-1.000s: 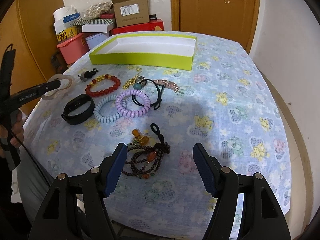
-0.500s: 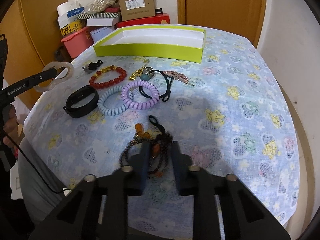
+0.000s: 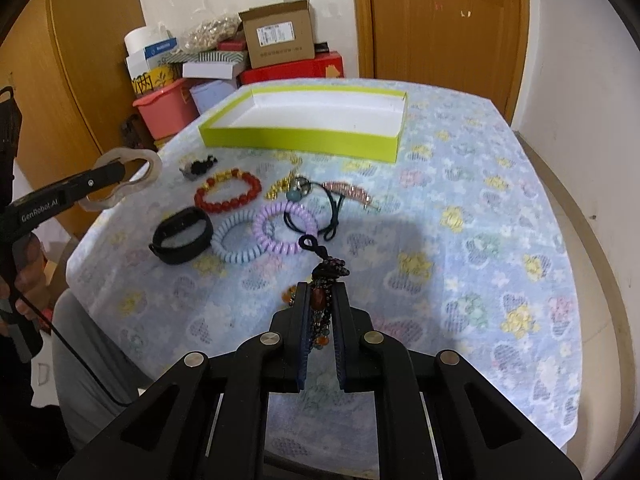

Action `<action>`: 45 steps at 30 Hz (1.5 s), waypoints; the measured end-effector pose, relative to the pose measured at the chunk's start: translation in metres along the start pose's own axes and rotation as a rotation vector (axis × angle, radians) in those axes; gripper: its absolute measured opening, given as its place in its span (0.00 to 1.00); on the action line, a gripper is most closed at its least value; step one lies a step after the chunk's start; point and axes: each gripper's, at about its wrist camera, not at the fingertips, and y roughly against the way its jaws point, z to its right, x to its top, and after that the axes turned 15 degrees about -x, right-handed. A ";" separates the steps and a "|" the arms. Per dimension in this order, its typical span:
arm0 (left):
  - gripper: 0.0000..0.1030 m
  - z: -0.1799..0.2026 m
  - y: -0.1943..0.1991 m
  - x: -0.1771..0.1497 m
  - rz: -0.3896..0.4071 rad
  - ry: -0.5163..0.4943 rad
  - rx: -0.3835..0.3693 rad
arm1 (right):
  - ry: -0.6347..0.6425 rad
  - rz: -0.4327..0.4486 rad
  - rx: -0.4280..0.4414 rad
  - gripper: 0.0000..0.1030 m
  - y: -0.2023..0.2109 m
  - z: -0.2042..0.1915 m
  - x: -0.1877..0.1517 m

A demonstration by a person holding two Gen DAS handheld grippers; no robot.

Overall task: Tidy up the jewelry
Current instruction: 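Carry both held items into the lime-green tray and open both tools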

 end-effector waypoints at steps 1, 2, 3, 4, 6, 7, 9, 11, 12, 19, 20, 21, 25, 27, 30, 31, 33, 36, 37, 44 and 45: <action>0.28 0.003 0.000 0.001 0.003 -0.004 -0.002 | -0.002 0.007 0.005 0.10 0.002 0.001 0.003; 0.28 0.005 0.000 0.003 0.005 -0.010 -0.003 | -0.003 0.012 0.008 0.10 0.003 0.002 0.004; 0.28 0.007 0.001 0.005 0.007 -0.014 -0.004 | -0.003 0.018 0.010 0.10 0.004 0.002 0.007; 0.28 0.008 0.000 0.008 0.010 -0.017 -0.005 | -0.003 0.027 0.012 0.10 0.005 0.003 0.009; 0.28 0.011 -0.001 0.013 0.014 -0.020 -0.009 | -0.003 0.040 0.014 0.10 0.007 0.004 0.014; 0.28 0.012 -0.002 0.015 0.015 -0.021 -0.012 | -0.001 0.048 0.016 0.10 0.008 0.004 0.018; 0.28 0.013 -0.004 0.019 0.018 -0.023 -0.014 | 0.000 0.060 0.018 0.10 0.009 0.006 0.023; 0.28 0.015 -0.006 0.023 0.020 -0.025 -0.016 | 0.000 0.070 0.026 0.10 0.009 0.008 0.030; 0.28 0.016 -0.008 0.024 0.020 -0.025 -0.018 | 0.001 0.078 0.029 0.10 0.010 0.009 0.034; 0.28 0.015 -0.021 0.043 0.025 -0.038 -0.019 | 0.021 0.129 0.039 0.10 0.007 0.009 0.067; 0.28 0.015 -0.022 0.046 0.026 -0.039 -0.019 | 0.025 0.137 0.037 0.10 0.006 0.008 0.072; 0.28 0.014 -0.025 0.050 0.028 -0.040 -0.018 | 0.029 0.145 0.034 0.10 0.004 0.008 0.077; 0.28 0.008 -0.038 0.067 0.029 -0.045 -0.011 | 0.037 0.165 0.031 0.10 -0.008 0.008 0.100; 0.28 0.003 -0.047 0.077 0.029 -0.047 -0.002 | 0.036 0.169 0.034 0.10 -0.016 0.010 0.112; 0.28 -0.006 -0.062 0.091 0.022 -0.039 0.003 | 0.034 0.168 0.031 0.10 -0.030 0.013 0.129; 0.28 -0.009 -0.069 0.095 0.019 -0.039 0.011 | 0.033 0.166 0.035 0.10 -0.037 0.014 0.137; 0.28 -0.015 -0.082 0.106 0.013 -0.042 0.019 | 0.032 0.160 0.036 0.10 -0.049 0.016 0.148; 0.28 -0.024 -0.104 0.118 -0.001 -0.044 0.034 | 0.026 0.137 0.031 0.10 -0.073 0.021 0.164; 0.28 -0.027 -0.112 0.122 -0.007 -0.043 0.037 | 0.023 0.128 0.030 0.10 -0.084 0.023 0.170; 0.28 -0.052 -0.166 0.140 -0.052 -0.025 0.074 | 0.028 0.068 -0.007 0.10 -0.147 0.027 0.197; 0.28 -0.055 -0.172 0.141 -0.058 -0.022 0.080 | 0.028 0.061 -0.011 0.10 -0.153 0.029 0.199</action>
